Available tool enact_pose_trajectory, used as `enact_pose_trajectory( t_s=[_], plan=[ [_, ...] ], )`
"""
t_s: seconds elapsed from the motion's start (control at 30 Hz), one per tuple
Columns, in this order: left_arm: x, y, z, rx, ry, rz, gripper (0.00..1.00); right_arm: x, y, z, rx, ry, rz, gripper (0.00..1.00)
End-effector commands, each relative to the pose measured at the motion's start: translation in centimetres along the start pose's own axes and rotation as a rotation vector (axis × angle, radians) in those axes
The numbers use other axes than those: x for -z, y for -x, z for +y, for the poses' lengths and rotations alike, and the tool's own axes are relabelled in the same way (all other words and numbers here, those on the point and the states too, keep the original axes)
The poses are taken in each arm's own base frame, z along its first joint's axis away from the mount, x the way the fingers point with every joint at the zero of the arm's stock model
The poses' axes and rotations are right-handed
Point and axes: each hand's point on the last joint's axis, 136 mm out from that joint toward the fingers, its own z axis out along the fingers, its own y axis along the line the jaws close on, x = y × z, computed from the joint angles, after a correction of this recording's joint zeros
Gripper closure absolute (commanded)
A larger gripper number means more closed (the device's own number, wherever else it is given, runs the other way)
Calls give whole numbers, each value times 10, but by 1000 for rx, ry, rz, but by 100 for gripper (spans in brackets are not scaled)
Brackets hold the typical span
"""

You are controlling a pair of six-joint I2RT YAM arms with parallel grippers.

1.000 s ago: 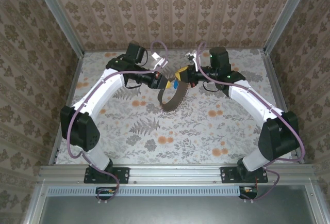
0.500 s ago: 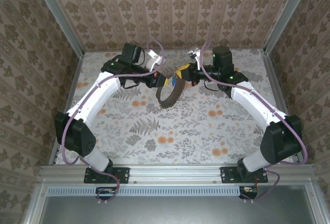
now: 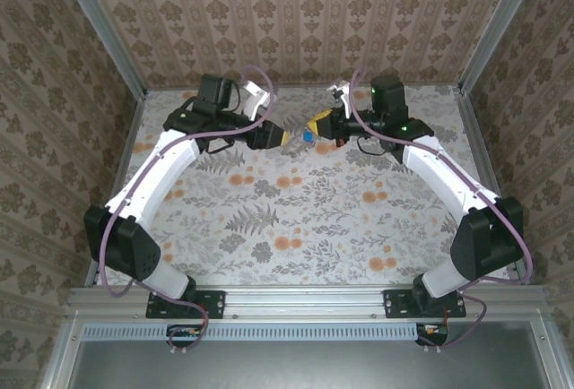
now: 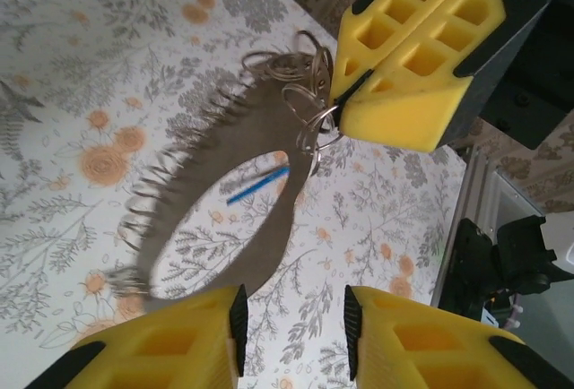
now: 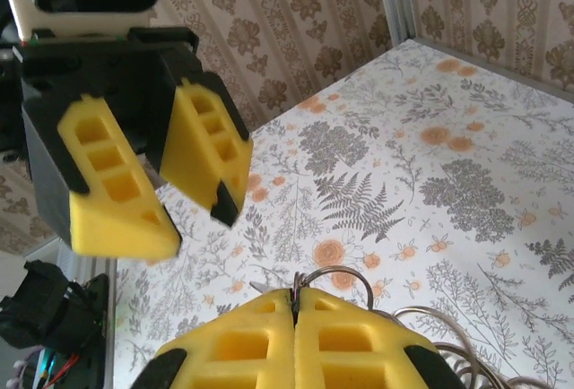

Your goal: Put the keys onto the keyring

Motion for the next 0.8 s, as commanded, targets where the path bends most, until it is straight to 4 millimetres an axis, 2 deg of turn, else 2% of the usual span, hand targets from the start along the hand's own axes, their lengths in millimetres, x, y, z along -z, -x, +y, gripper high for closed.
enact_pose_trajectory(
  t_s=[0.0, 0.2, 0.33, 0.53, 0.77],
  plan=[
    [14, 11, -6, -75, -16, -59, 64, 4, 8, 18, 25, 90, 31, 100],
    [15, 18, -22, -188, -109, -91, 63, 4, 7, 24, 4, 144, 120, 100],
    [13, 28, -22, -253, -124, -117, 63, 3, 8, 26, -16, 170, 152, 100],
    [12, 31, -28, -315, -219, -141, 65, 4, 10, 28, -26, 179, 197, 100],
    [-1, 29, -29, -302, -325, -136, 72, 3, 7, 24, -15, 156, 208, 100]
  ],
)
